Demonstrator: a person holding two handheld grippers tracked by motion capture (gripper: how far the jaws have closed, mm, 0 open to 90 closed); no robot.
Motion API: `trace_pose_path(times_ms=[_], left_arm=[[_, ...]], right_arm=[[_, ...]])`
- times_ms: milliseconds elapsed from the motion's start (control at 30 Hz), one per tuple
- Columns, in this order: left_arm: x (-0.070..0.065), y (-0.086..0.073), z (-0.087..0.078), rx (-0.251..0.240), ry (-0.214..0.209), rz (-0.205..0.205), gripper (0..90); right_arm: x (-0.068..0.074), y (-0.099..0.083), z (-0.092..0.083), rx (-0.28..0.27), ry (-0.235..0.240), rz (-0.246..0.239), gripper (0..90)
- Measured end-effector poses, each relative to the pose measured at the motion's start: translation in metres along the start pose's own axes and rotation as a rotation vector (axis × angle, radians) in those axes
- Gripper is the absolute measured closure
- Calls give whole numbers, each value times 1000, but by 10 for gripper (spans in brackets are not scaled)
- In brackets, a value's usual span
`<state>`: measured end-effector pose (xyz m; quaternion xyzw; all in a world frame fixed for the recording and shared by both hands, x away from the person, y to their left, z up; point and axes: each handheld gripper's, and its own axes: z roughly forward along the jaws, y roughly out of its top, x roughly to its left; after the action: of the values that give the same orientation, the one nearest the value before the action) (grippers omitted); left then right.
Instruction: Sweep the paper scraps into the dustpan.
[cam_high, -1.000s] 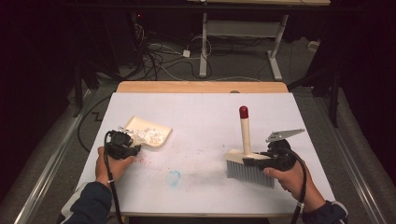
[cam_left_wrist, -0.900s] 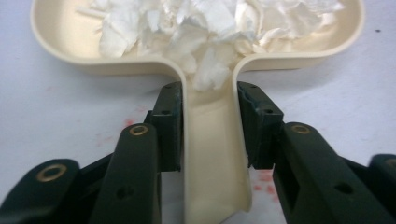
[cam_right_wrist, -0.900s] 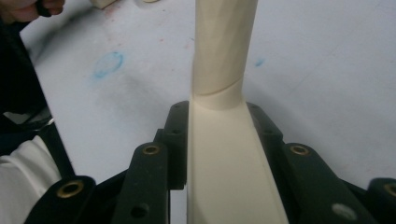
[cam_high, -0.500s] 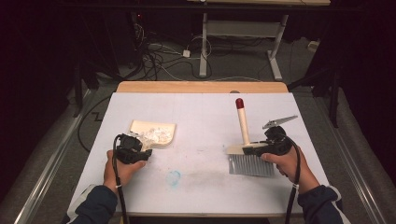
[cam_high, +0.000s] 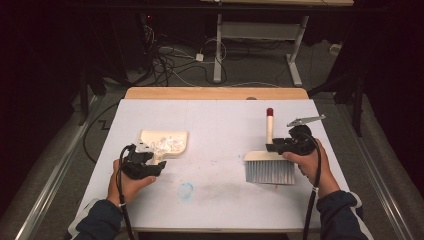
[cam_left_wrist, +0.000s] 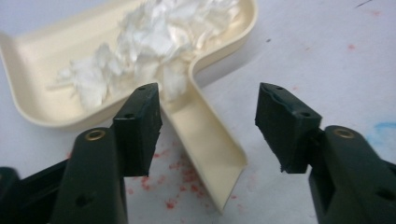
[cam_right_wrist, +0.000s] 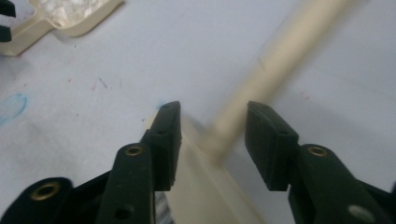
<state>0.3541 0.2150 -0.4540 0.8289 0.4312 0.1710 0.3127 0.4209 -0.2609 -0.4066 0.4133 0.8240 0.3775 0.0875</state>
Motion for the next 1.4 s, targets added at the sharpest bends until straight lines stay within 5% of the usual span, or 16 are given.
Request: trace_pose_path(times_ms=[133,233,367,667,833,967,1400], left_arm=[[-7,-2,-5,-41,-6,57,374],[-12,-5,-10,-64,-11,77,330],[-18,-12,-18,-92,-12,108,299],[-36,-35,-29,-96,-14,205,273],[-37,-43,-35,-113,-27,203,267],[-38,-46,-36,-98,15,225,249],[-42,-47,-38,-117,20,276,227]], right_arm=[[0,0,1,-16,-75,-64,581],[-5,-3,5,-14,-121,-50,629],[-14,-11,9,9,-263,-45,687],[-28,-25,37,101,-343,-23,744],[-31,-26,43,95,-345,-6,720],[-31,-25,43,76,-348,-5,690],[-21,-17,26,-84,-350,-25,540]])
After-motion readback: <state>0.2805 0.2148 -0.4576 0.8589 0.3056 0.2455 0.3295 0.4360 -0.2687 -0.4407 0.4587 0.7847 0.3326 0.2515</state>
